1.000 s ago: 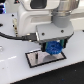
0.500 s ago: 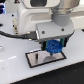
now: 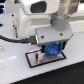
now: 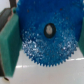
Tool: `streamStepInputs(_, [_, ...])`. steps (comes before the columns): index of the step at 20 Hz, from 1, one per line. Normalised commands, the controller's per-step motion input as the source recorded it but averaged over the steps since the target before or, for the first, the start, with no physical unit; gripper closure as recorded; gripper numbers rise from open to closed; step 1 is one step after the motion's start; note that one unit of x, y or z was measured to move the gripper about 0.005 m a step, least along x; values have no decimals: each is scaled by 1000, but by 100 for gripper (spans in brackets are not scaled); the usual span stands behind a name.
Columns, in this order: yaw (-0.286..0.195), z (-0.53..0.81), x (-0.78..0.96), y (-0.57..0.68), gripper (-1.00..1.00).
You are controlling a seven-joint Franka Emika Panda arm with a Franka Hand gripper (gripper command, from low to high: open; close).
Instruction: Insert the blue gear onto the right peg, followed by the red gear
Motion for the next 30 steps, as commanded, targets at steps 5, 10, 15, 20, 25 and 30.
streamStepInputs(5, [0, -147, 177, 21, 100])
streamStepInputs(10, [0, -114, 151, 32, 100])
streamStepInputs(15, [0, -39, 90, 80, 100])
streamStepInputs(20, [0, 308, -2, 182, -100])
streamStepInputs(25, [0, 125, 20, 125, 100])
streamStepInputs(30, [0, 471, -249, 147, -100])
